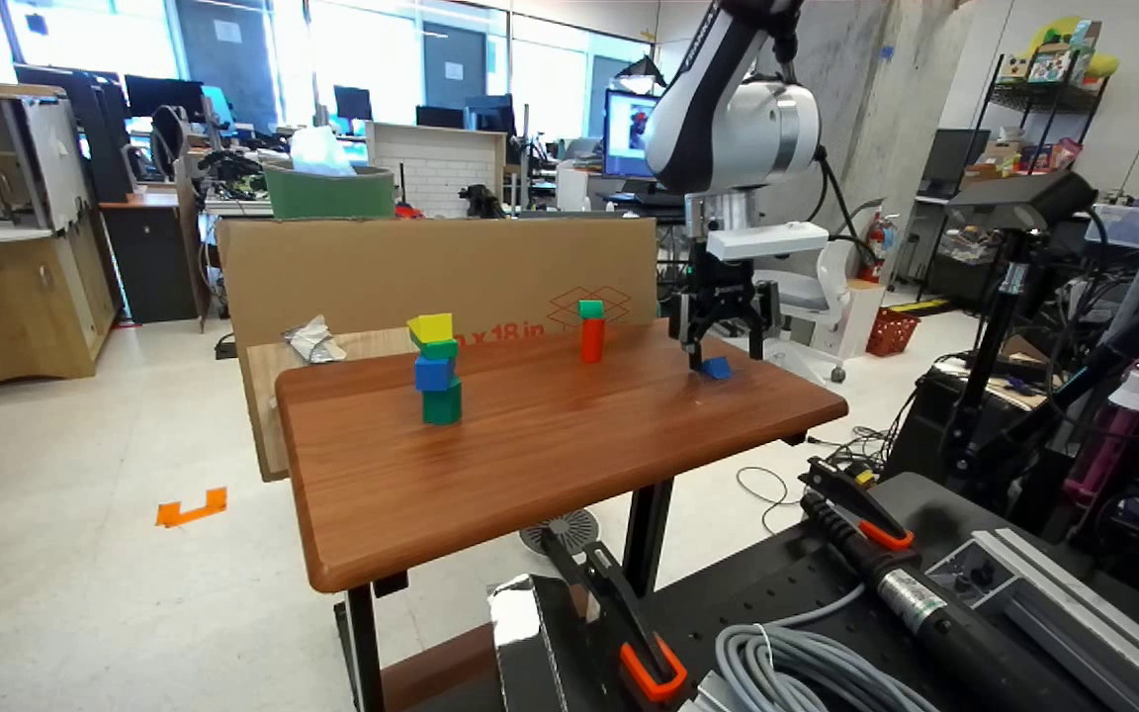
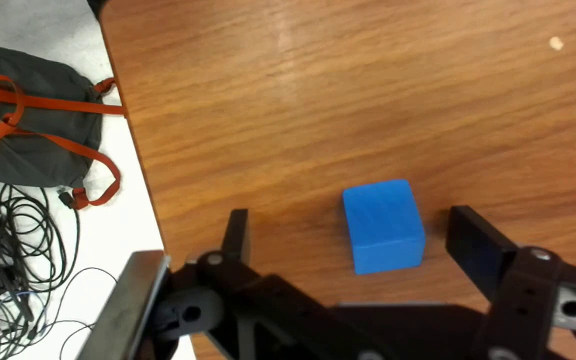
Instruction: Pick up the green and yellow blocks from the counter and place them on top of the stack on the left then move the blue block to the left.
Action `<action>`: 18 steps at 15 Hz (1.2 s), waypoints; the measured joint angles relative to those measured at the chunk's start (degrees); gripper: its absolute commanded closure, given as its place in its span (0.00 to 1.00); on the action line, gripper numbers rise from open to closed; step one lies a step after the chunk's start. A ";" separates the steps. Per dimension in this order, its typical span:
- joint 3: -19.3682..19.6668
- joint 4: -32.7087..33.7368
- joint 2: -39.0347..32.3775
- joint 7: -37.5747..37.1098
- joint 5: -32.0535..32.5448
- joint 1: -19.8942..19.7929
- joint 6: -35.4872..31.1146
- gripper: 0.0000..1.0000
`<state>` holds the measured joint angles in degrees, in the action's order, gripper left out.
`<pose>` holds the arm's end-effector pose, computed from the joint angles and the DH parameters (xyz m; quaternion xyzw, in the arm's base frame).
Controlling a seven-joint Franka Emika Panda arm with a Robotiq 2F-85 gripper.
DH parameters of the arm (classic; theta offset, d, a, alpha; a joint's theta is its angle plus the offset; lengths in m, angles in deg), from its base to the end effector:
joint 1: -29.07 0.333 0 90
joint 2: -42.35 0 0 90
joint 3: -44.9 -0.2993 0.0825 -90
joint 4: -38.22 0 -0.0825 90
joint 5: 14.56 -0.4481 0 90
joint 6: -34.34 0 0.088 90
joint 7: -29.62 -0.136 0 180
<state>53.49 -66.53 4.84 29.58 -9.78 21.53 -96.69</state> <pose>0.6214 -0.1878 0.0708 0.9877 -0.0988 -0.1048 0.0614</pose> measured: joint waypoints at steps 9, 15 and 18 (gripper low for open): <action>-1.03 4.86 -2.41 1.07 0.58 0.73 2.36 0.88; -1.70 4.83 -2.08 1.07 -1.91 0.17 2.79 0.88; -2.23 3.92 -1.34 1.13 -4.26 -0.12 2.84 0.88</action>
<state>51.26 -62.61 3.50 30.71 -14.04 21.41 -93.85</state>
